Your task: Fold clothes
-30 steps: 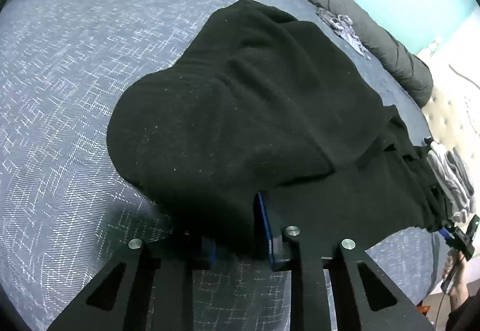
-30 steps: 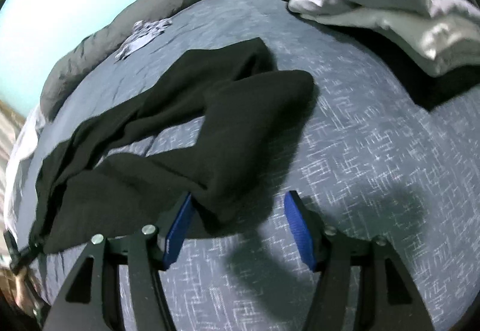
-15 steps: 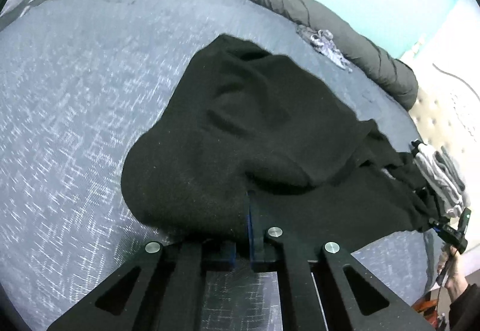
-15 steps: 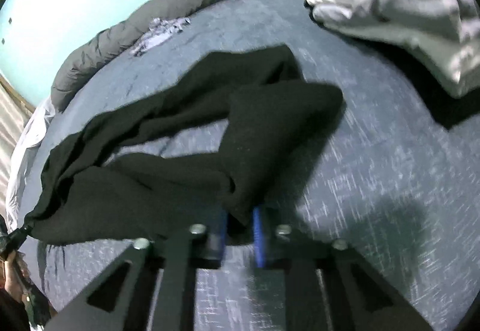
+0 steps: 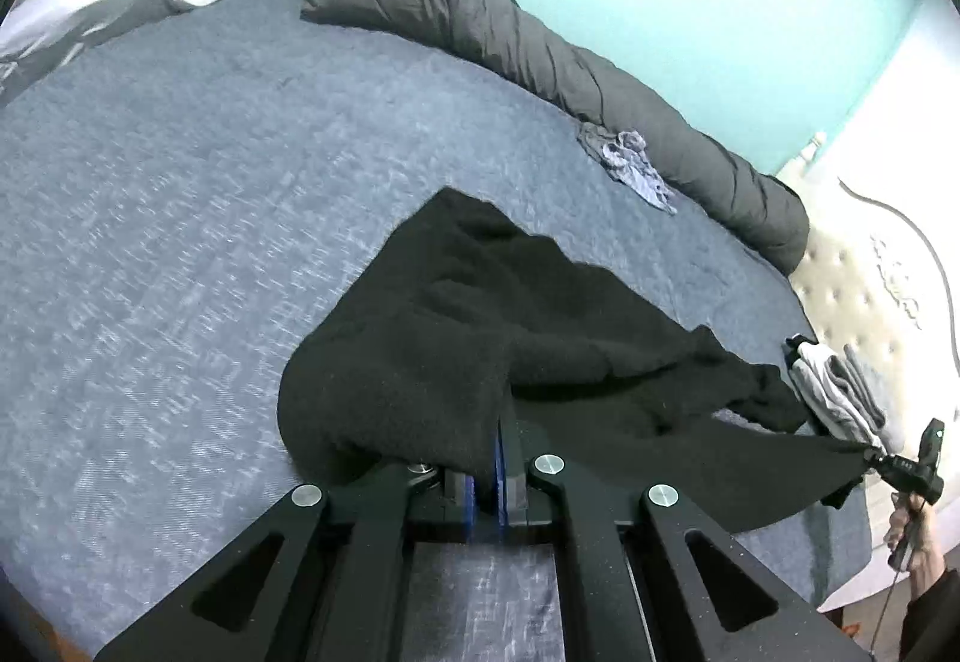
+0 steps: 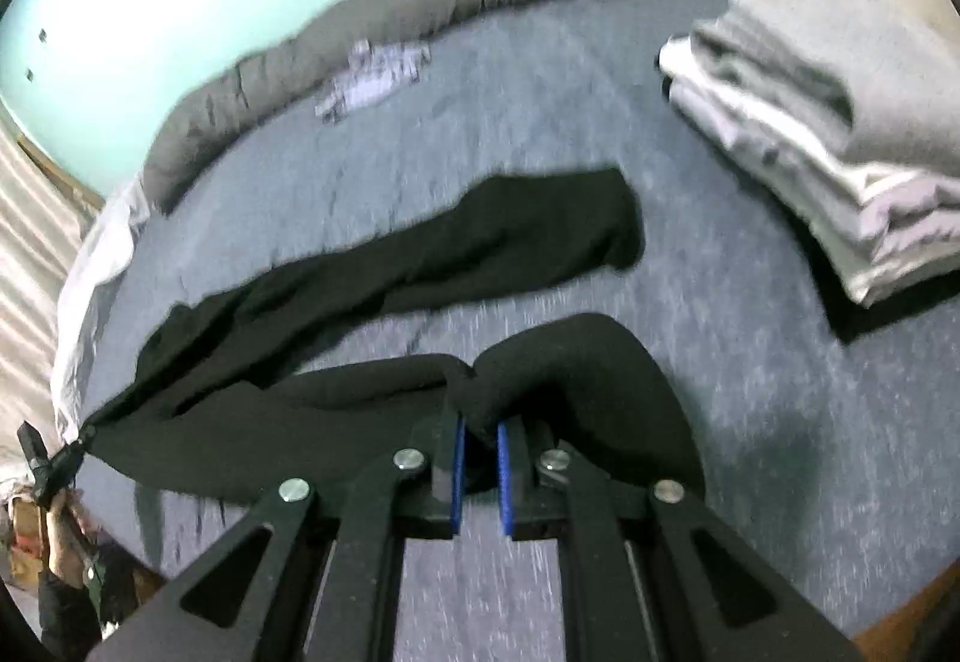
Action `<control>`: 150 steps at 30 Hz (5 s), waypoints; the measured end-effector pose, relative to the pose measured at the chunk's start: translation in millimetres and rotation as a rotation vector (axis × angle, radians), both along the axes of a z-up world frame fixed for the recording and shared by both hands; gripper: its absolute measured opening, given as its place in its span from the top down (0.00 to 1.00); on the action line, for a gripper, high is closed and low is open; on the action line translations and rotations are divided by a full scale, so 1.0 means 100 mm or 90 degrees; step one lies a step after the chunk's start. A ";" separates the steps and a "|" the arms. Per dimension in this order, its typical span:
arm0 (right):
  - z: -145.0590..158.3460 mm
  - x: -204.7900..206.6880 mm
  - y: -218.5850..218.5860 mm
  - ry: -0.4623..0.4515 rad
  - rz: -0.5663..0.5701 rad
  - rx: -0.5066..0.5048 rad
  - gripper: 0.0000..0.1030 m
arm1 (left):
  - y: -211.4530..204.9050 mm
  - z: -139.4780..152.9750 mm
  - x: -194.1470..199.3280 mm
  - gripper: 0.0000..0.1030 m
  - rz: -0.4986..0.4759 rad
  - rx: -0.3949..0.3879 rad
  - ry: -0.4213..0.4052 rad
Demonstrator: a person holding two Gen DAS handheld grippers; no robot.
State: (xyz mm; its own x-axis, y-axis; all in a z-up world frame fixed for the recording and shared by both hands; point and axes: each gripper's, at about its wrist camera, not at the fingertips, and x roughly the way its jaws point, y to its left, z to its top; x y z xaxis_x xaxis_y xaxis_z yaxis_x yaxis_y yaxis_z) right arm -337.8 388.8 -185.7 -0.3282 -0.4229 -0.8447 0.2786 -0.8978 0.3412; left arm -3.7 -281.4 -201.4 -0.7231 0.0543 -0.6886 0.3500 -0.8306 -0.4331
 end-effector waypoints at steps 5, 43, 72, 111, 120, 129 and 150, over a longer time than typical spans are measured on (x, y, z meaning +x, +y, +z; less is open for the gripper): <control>-0.50 -0.04 0.05 -0.067 -0.006 -0.006 0.68 | -0.04 -0.26 0.04 0.96 0.003 0.008 -0.039; -0.31 -0.10 1.19 0.119 -0.191 -0.050 0.91 | 0.00 -0.50 -0.05 0.96 0.015 -0.001 -0.077; -0.56 0.12 1.63 0.070 -0.191 0.009 0.49 | 0.06 -0.62 0.06 0.90 0.016 0.023 -0.090; 0.22 0.34 0.23 0.209 -0.083 0.020 0.55 | -0.23 -0.02 0.31 0.39 0.074 0.000 -0.047; 0.20 0.35 -1.30 0.153 0.000 -0.146 0.51 | -0.21 -0.10 -0.34 0.39 0.032 -0.014 -0.086; -0.41 0.32 -2.42 0.090 0.025 -0.197 0.50 | -0.21 -0.38 -1.15 0.39 -0.019 -0.046 -0.136; -0.87 0.47 -2.61 0.082 0.042 -0.202 0.50 | -0.27 -0.46 -1.85 0.96 -0.024 -0.137 -0.136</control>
